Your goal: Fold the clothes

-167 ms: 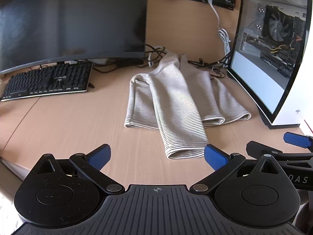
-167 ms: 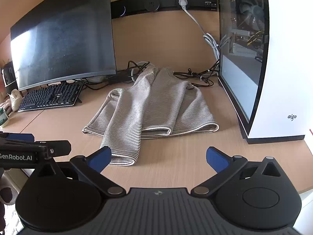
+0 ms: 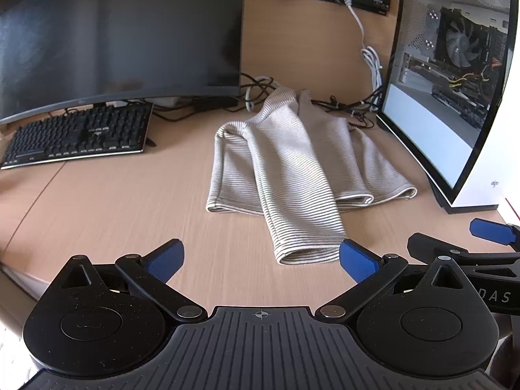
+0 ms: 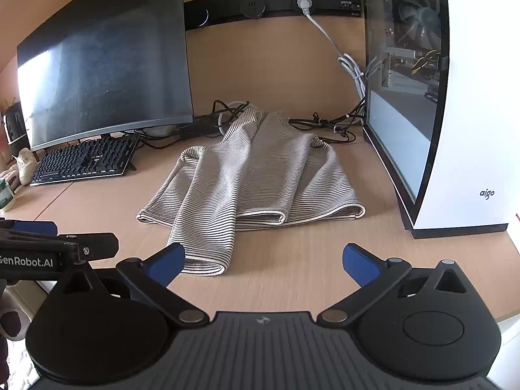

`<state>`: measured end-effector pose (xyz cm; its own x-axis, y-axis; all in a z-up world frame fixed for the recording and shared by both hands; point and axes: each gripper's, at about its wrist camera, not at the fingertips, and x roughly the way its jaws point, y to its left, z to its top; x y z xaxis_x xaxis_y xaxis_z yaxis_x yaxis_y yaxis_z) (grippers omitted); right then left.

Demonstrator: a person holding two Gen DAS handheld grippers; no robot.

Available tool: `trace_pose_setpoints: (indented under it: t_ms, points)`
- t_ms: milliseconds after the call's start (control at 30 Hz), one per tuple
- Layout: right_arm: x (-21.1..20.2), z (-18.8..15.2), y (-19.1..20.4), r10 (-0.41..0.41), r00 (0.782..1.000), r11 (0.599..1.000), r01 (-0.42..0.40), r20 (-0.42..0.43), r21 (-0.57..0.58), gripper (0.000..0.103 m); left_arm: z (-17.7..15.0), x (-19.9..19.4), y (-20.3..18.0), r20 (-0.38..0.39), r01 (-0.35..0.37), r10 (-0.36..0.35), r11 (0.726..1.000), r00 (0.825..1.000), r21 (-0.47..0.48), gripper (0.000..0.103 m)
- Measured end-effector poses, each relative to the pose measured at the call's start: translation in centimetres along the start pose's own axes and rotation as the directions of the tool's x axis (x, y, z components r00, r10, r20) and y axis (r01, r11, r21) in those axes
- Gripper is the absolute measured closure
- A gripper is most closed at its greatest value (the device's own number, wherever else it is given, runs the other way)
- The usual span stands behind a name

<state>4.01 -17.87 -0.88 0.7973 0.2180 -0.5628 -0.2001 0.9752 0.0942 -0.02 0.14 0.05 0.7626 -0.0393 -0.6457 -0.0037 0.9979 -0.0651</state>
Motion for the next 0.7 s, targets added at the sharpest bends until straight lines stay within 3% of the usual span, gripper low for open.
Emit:
trace_pose_setpoints:
  t_ms: [700]
  points:
    - [0.2, -0.4, 0.1, -0.016, 1.000, 1.000, 0.016, -0.004, 0.018, 0.000, -0.3, 0.7, -1.2, -0.011, -0.001, 0.002, 1.000, 1.000, 0.024, 0.000]
